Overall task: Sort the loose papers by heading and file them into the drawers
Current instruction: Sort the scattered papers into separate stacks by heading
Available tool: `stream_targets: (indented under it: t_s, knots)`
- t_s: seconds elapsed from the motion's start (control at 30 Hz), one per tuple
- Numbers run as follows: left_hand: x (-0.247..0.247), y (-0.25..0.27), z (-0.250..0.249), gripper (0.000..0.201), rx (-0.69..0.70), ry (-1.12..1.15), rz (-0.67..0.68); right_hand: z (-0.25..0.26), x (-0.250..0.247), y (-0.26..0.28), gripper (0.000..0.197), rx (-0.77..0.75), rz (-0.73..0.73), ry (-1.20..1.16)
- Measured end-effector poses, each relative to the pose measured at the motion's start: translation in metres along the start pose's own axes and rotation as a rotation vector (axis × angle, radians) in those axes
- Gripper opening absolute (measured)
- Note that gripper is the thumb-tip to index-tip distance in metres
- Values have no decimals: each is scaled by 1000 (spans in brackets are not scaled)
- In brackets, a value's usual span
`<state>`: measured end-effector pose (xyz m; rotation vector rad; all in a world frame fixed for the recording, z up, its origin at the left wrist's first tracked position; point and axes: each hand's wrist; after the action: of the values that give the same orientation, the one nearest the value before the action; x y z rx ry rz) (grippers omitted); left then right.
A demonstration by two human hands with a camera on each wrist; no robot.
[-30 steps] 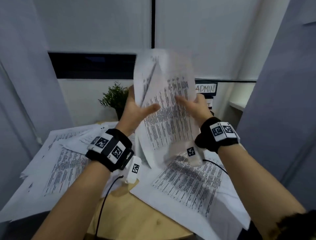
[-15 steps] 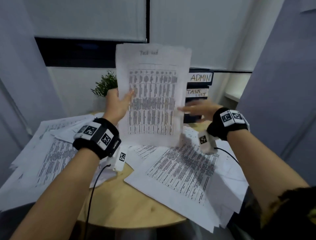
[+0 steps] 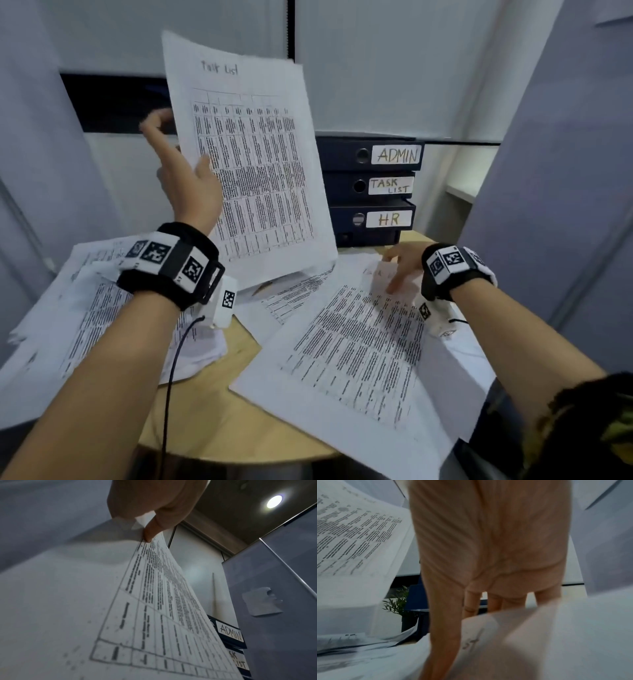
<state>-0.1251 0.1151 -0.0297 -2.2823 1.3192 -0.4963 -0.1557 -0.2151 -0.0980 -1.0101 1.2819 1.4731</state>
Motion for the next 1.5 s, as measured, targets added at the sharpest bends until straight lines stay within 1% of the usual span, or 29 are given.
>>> stream_targets:
  t_s: [0.03,0.07,0.13,0.17,0.23,0.27,0.3,0.33,0.4,0.43,0.47,0.53,0.6,0.67,0.7,0.8,0.83,0.9,0.93,0.97,1.0,1.1,1.13,1.2,1.27,1.3,1.37,1.43,1.5]
  knots:
    - [-1,3,-1,61,30,5,6,-1,0,0,29,-38,-40,-18]
    - [-2,4,-1,70,55,-5,16,0,-3,2,23,-70,-106,-56]
    - [-1,1,-1,83,103,-83,17,4,-15,11,29,-124,-216,-153]
    - [0,-2,1,85,130,-143,-1,7,-24,18,32,-172,-271,-234]
    - [1,-9,3,76,134,-210,-64,13,-45,33,45,-321,-370,-447]
    - [1,-10,2,71,121,-213,-77,16,-54,38,55,-399,-446,-526]
    - [1,-11,2,68,114,-203,-59,20,-63,43,58,-465,-524,-579]
    - [2,-12,3,67,118,-187,-17,25,-71,47,50,-525,-594,-617]
    - [3,-8,3,67,106,-175,99,40,-89,54,26,-600,-699,-666]
    - [4,-5,2,65,98,-144,174,49,-98,57,21,-635,-747,-685]
    - [4,-3,0,61,78,-87,242,57,-107,58,19,-670,-785,-697]
    - [5,3,-7,44,-40,48,350,74,-119,60,16,-719,-831,-665]
    - [4,6,-15,34,-149,196,442,87,-126,56,20,-710,-897,-587]
    - [0,8,-16,52,-158,198,547,98,-128,49,18,-698,-992,-552]
    - [-2,9,-14,54,-139,161,583,103,-128,47,15,-708,-1038,-565]
    - [0,13,-7,39,-139,4,645,112,-127,38,17,-700,-1165,-709]
    - [0,14,-7,45,-187,24,712,113,-126,35,20,-676,-1190,-742]
    - [-4,15,-6,79,-381,220,915,113,-120,26,24,-609,-1204,-720]
    - [-5,14,-6,86,-441,297,978,113,-116,22,23,-580,-1203,-688]
    - [-5,15,-5,82,-437,314,1012,112,-112,18,22,-561,-1197,-672]
    - [-3,17,-6,71,-387,273,978,112,-107,13,19,-556,-1193,-676]
    - [9,16,3,21,-247,111,685,110,-96,0,17,-555,-1248,-723]
    - [14,10,11,16,-252,85,618,108,-93,-4,21,-526,-1275,-737]
    - [19,5,22,20,-296,78,568,101,-87,-11,30,-425,-1335,-734]
    - [19,3,27,23,-335,92,552,93,-78,-19,43,-360,-1371,-818]
    - [18,0,33,23,-373,113,543,91,-72,-22,55,-352,-1356,-916]
    - [13,-3,40,28,-467,193,506,88,-58,-26,70,-363,-1241,-1140]
    - [8,-5,46,39,-535,257,488,85,-43,-32,62,-421,-1076,-1263]
    - [5,-3,47,33,-566,292,479,85,-31,-33,44,-509,-925,-1254]
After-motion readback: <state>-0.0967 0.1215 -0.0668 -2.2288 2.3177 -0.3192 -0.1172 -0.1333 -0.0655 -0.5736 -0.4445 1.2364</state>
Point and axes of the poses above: each hand's wrist, its own y-axis away from the middle knuckle, its own x-axis out of the palm, z = x × y, and after that the axes turned 13 degrees about -x, right-handed
